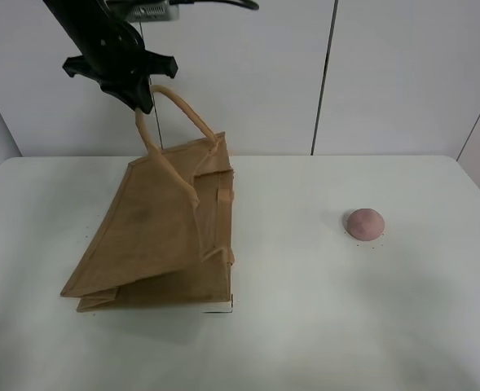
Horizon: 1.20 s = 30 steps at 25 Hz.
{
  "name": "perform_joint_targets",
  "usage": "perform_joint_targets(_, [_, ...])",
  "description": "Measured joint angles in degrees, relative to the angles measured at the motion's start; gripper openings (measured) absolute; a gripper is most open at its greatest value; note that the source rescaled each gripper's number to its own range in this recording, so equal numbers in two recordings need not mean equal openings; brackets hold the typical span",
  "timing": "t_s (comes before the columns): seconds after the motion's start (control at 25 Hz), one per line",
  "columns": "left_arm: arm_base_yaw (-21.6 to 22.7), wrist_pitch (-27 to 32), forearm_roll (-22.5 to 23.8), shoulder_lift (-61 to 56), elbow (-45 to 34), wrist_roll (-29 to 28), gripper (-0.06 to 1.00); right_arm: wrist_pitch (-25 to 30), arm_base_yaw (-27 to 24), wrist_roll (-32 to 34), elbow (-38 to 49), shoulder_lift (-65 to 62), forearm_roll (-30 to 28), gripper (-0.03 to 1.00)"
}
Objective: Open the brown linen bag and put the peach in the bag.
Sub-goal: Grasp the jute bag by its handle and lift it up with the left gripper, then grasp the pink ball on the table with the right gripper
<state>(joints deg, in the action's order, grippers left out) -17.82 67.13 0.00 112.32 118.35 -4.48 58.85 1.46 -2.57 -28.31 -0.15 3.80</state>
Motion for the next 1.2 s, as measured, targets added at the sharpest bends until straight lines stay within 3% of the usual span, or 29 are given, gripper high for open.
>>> perform_joint_targets(0.44, [0.0,0.1,0.0,-10.7,0.0,1.3,0.00,0.0,0.0,0.0,0.0,0.0,0.0,1.00])
perform_joint_targets(0.88, [0.0,0.1,-0.5,-11.7,0.0,1.4,0.00,0.0,0.0,0.0,0.0,1.0,0.0,1.00])
perform_joint_targets(1.0, [0.0,0.1,-0.5,-11.7,0.0,1.4,0.00,0.1,0.0,0.0,-0.4,7.4,0.6,1.00])
perform_joint_targets(1.2, [0.0,0.1,-0.5,-11.7,0.0,1.4,0.00,-0.5,0.0,0.1,-5.3,29.1,2.0,1.00])
